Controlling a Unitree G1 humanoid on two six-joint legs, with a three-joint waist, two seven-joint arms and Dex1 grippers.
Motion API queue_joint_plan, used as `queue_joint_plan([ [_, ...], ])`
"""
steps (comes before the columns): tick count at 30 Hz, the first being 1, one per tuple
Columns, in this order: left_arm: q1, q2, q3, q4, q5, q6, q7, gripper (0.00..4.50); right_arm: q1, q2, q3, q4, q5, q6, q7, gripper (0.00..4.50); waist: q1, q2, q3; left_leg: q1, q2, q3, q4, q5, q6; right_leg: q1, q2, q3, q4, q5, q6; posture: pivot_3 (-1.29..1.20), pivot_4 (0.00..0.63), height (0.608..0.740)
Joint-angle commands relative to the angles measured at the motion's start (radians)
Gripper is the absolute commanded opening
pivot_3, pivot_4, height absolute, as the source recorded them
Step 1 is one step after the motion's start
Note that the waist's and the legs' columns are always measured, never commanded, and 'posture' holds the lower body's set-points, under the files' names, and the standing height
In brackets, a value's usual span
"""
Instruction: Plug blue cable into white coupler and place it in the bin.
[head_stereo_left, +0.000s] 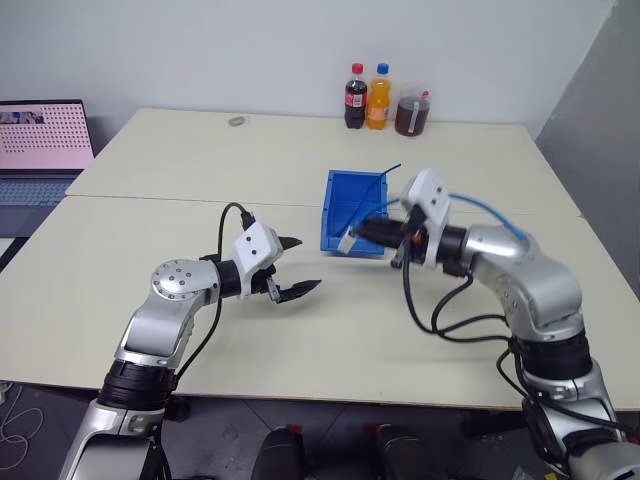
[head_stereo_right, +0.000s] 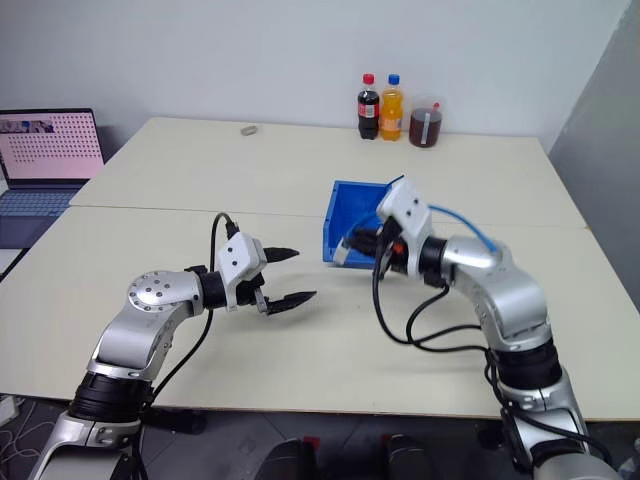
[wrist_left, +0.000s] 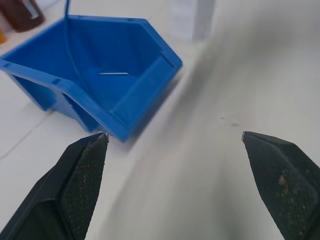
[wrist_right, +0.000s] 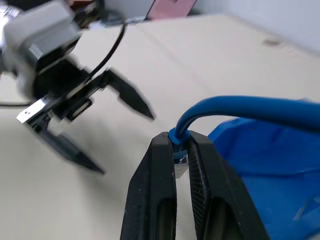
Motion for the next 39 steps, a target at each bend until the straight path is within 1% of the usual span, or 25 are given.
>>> queue_joint_plan([
  [1,-0.056,-0.031,0.043,-0.08,-0.039,0.087,0.085,4.5,-0.135,0.051,-0.027,0.265,-0.024,-0.101,-0.054,0.08,-0.002,0.0,0.001,0.0,0.0,0.0,0.0,0.0,0.0,0.0,0.0,0.0,0.0,0.0,0.0,0.0,0.15,0.74],
  [4,-0.07,-0.035,0.043,-0.091,-0.053,0.118,0.097,4.5,-0.273,0.088,-0.022,0.544,-0.061,-0.188,-0.072,0.08,-0.009,0.0,0.003,-0.001,0.0,0.001,0.0,0.0,0.0,-0.001,0.0,0.001,0.0,0.0,0.0,0.0,0.15,0.74],
  [6,-0.078,-0.029,0.033,-0.096,-0.05,0.119,0.1,4.5,-0.348,0.089,-0.005,0.697,-0.09,-0.229,-0.055,0.78,-0.013,0.0,0.003,-0.003,0.0,0.001,-0.001,0.0,0.0,-0.002,0.0,0.001,0.0,0.0,-0.001,0.0,0.15,0.74],
  [7,-0.085,-0.028,0.029,-0.098,-0.049,0.119,0.103,4.5,-0.378,0.081,0.01,0.76,-0.105,-0.242,-0.031,0.91,-0.016,0.0,0.004,-0.004,0.0,0.001,-0.001,0.0,0.0,-0.004,0.0,0.001,0.0,0.001,-0.002,0.0,0.15,0.74],
  [8,-0.094,-0.029,0.025,-0.099,-0.051,0.124,0.107,4.5,-0.407,0.066,0.031,0.816,-0.125,-0.255,0.002,1.22,-0.018,0.0,0.004,-0.007,0.0,0.001,-0.001,0.0,0.0,-0.007,0.0,0.001,0.0,0.003,-0.005,0.0,0.15,0.74],
  [11,-0.114,-0.03,0.017,-0.093,-0.046,0.122,0.113,4.5,-0.467,0.014,0.083,0.925,-0.182,-0.299,0.095,2.06,-0.012,0.0,0.004,-0.014,0.0,0.001,-0.001,0.0,0.0,-0.015,0.0,0.0,0.001,0.003,-0.006,0.0,0.15,0.74],
  [12,-0.118,-0.031,0.017,-0.091,-0.046,0.124,0.114,4.5,-0.476,-0.009,0.099,0.94,-0.196,-0.305,0.135,2.2,-0.006,0.0,0.004,-0.014,-0.001,0.001,-0.001,0.0,0.0,-0.015,-0.001,0.0,0.0,0.003,-0.006,0.0,0.15,0.74],
  [15,-0.12,-0.025,0.022,-0.098,-0.053,0.136,0.115,4.5,-0.473,-0.084,0.143,0.924,-0.225,-0.302,0.257,2.92,-0.001,0.001,0.005,-0.015,-0.001,0.002,-0.002,-0.001,-0.002,-0.015,-0.002,0.001,-0.001,0.003,-0.006,0.0,0.15,0.74],
  [19,-0.11,-0.011,0.04,-0.102,-0.071,0.159,0.111,4.5,-0.409,-0.171,0.178,0.803,-0.232,-0.266,0.366,3.9,0.002,0.001,0.006,-0.015,-0.001,0.003,-0.002,-0.001,-0.002,-0.015,-0.002,0.001,-0.002,0.003,-0.007,0.0,0.15,0.74],
  [20,-0.109,-0.006,0.043,-0.101,-0.076,0.163,0.107,4.5,-0.391,-0.187,0.178,0.767,-0.228,-0.252,0.381,4.23,0.002,0.001,0.006,-0.015,-0.001,0.003,-0.002,-0.001,-0.002,-0.015,-0.002,0.001,-0.002,0.003,-0.007,0.0,0.15,0.74],
  [21,-0.103,0.004,0.051,-0.097,-0.084,0.167,0.098,4.5,-0.358,-0.213,0.172,0.706,-0.219,-0.231,0.396,4.39,0.001,0.001,0.006,-0.015,-0.001,0.002,-0.002,-0.001,-0.002,-0.015,-0.002,0.0,-0.001,0.003,-0.007,0.0,0.15,0.74],
  [24,-0.08,0.037,0.08,-0.088,-0.104,0.177,0.082,4.5,-0.257,-0.27,0.135,0.525,-0.186,-0.169,0.401,4.45,-0.001,0.002,0.006,-0.014,-0.001,0.002,-0.002,-0.001,-0.002,-0.015,-0.001,0.0,0.0,0.003,-0.007,0.0,0.15,0.74],
  [26,-0.042,0.055,0.136,-0.086,-0.117,0.188,0.114,4.5,-0.107,-0.282,0.046,0.312,-0.152,-0.121,0.306,4.45,-0.001,0.002,0.006,-0.014,-0.001,0.001,-0.002,-0.001,-0.002,-0.015,-0.001,0.0,0.0,0.002,-0.007,0.0,0.15,0.74],
  [27,-0.029,0.059,0.156,-0.087,-0.126,0.201,0.128,4.5,-0.056,-0.281,0.017,0.242,-0.145,-0.105,0.27,4.45,0.0,0.001,0.006,-0.014,-0.001,0.002,-0.002,-0.001,-0.002,-0.015,-0.001,0.0,0.0,0.002,-0.007,0.0,0.15,0.74],
  [29,-0.001,0.06,0.197,-0.093,-0.138,0.197,0.148,4.5,0.047,-0.269,-0.032,0.117,-0.135,-0.083,0.205,4.45,0.0,0.002,0.006,-0.014,0.0,0.001,-0.002,-0.001,-0.002,-0.015,-0.001,0.0,0.0,0.002,-0.007,0.0,0.15,0.74],
  [32,0.059,0.052,0.264,-0.105,-0.149,0.193,0.194,4.5,0.198,-0.19,-0.132,-0.083,-0.072,-0.019,0.089,4.45,0.0,0.001,0.006,-0.014,0.0,0.001,0.0,-0.001,-0.002,-0.015,-0.001,0.0,0.001,0.002,-0.007,0.0,0.15,0.74],
  [35,0.092,0.052,0.287,-0.105,-0.163,0.192,0.206,4.5,0.238,-0.15,-0.167,-0.162,-0.047,0.035,0.009,4.45,-0.001,0.001,0.006,-0.014,0.0,0.001,0.001,-0.001,-0.002,-0.014,-0.001,0.001,0.002,0.002,-0.006,0.0,0.15,0.74],
  [39,0.106,0.037,0.303,-0.108,-0.185,0.201,0.226,4.5,0.255,-0.139,-0.167,-0.193,-0.023,0.061,-0.04,4.45,0.0,0.001,0.006,-0.013,0.0,0.001,0.001,-0.001,-0.003,-0.014,-0.001,0.001,0.001,0.001,0.001,0.0,0.15,0.74],
])
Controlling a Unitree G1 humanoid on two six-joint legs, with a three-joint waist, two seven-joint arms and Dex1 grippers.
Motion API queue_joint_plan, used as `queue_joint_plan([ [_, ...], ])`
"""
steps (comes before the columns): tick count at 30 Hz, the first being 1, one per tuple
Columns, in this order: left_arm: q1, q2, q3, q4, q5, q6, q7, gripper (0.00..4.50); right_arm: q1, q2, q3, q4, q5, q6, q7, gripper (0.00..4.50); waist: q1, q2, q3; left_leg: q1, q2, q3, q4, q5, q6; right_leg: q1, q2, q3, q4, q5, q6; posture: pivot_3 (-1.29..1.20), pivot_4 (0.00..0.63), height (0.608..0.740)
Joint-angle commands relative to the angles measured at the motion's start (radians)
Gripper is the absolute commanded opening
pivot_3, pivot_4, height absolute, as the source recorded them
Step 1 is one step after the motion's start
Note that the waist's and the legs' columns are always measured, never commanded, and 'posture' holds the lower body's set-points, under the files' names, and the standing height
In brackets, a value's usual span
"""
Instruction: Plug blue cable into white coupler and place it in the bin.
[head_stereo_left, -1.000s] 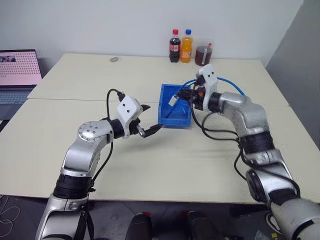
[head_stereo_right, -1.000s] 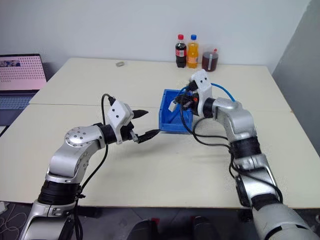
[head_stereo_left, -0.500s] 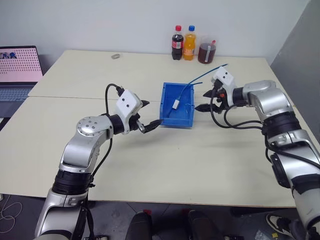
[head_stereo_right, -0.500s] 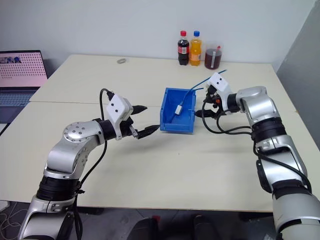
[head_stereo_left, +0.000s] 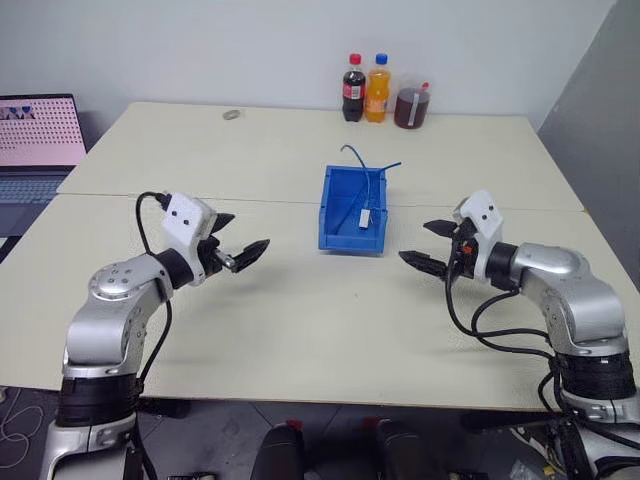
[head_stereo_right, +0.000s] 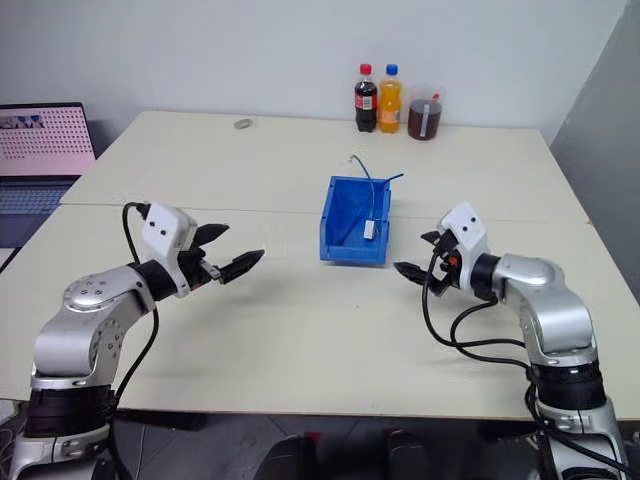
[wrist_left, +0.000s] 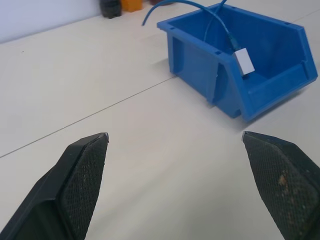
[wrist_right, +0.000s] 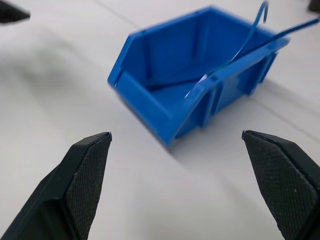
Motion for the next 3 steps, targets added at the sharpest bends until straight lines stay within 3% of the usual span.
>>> queue_joint_plan([
  [1,0.001,-0.013,0.038,-0.035,-0.044,0.004,0.022,4.5,0.008,-0.002,-0.018,-0.05,0.032,0.013,-0.045,4.45,0.0,0.0,0.0,0.0,0.0,0.0,0.0,0.0,0.0,0.0,0.0,0.0,0.0,0.0,0.0,0.0,0.15,0.74],
  [3,0.005,0.003,0.03,-0.019,-0.033,-0.005,0.016,4.5,0.005,-0.007,-0.004,-0.04,0.032,0.006,-0.051,4.45,0.0,0.0,0.0,0.0,0.0,0.0,0.001,0.0,0.0,0.0,0.0,0.0,0.0,0.0,0.001,0.0,0.15,0.74],
])
